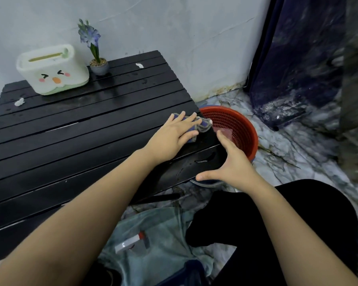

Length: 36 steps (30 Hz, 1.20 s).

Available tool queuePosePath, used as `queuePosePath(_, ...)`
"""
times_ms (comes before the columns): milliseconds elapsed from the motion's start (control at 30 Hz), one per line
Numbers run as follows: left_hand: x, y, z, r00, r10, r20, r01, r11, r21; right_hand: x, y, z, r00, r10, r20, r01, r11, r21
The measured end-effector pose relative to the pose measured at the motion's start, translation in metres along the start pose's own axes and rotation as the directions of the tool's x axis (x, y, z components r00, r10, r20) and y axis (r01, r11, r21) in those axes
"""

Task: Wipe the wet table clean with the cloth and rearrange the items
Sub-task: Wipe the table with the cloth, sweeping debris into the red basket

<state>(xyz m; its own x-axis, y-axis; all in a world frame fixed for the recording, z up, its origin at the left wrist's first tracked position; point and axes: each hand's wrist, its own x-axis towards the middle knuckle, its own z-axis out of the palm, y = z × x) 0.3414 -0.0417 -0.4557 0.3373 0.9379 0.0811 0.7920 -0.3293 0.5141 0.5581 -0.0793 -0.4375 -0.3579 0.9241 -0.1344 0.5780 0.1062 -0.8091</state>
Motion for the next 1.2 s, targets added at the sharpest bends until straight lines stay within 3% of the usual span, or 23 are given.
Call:
queuePosePath(67, -0.007, 0.001, -0.005, 0.995, -0.084, -0.063, 0.069, 0.977, -0.204, -0.001, 0.0, 0.0, 1.0, -0.01, -0.005, 0.01, 1.0, 0.009)
queuePosePath(133, -0.026, 0.001, -0.02, 0.985, -0.119, -0.125, 0.078, 0.954, -0.29, -0.001, 0.002, -0.001, 1.0, 0.01, -0.009, -0.01, 1.0, 0.016)
queuePosePath(233, -0.07, 0.002, -0.046, 0.977, -0.103, -0.188, 0.067, 0.98, -0.187, -0.004, 0.006, 0.0, 0.998, 0.059, -0.007, -0.058, 0.998, 0.036)
queuePosePath(333, -0.099, 0.002, -0.046, 0.986, -0.137, -0.099, 0.122, 0.982, -0.147, -0.006, 0.013, 0.003, 0.997, 0.08, -0.023, -0.078, 0.993, 0.093)
queuePosePath(433, -0.094, 0.0, -0.016, 0.98, -0.195, -0.027, 0.196, 0.953, 0.231, -0.005, 0.015, 0.007, 0.997, 0.066, -0.027, -0.062, 0.991, 0.119)
queuePosePath(500, -0.076, 0.001, -0.006, 0.978, -0.203, -0.047, 0.208, 0.93, 0.304, -0.004, 0.015, 0.007, 0.998, 0.052, -0.032, -0.048, 0.989, 0.139)
queuePosePath(833, 0.044, 0.005, 0.005, 0.996, -0.052, 0.079, 0.035, 0.978, 0.205, -0.002, 0.015, 0.006, 0.999, -0.007, -0.044, 0.015, 0.984, 0.18)
queuePosePath(1067, -0.037, -0.009, -0.015, 0.996, 0.045, 0.072, -0.05, 0.996, 0.072, -0.001, 0.017, 0.007, 1.0, -0.013, -0.022, 0.017, 0.98, 0.2)
queuePosePath(1200, -0.11, -0.031, -0.052, 0.997, -0.068, -0.031, 0.067, 0.997, -0.028, -0.001, 0.018, 0.007, 0.999, -0.021, -0.037, 0.028, 0.982, 0.189)
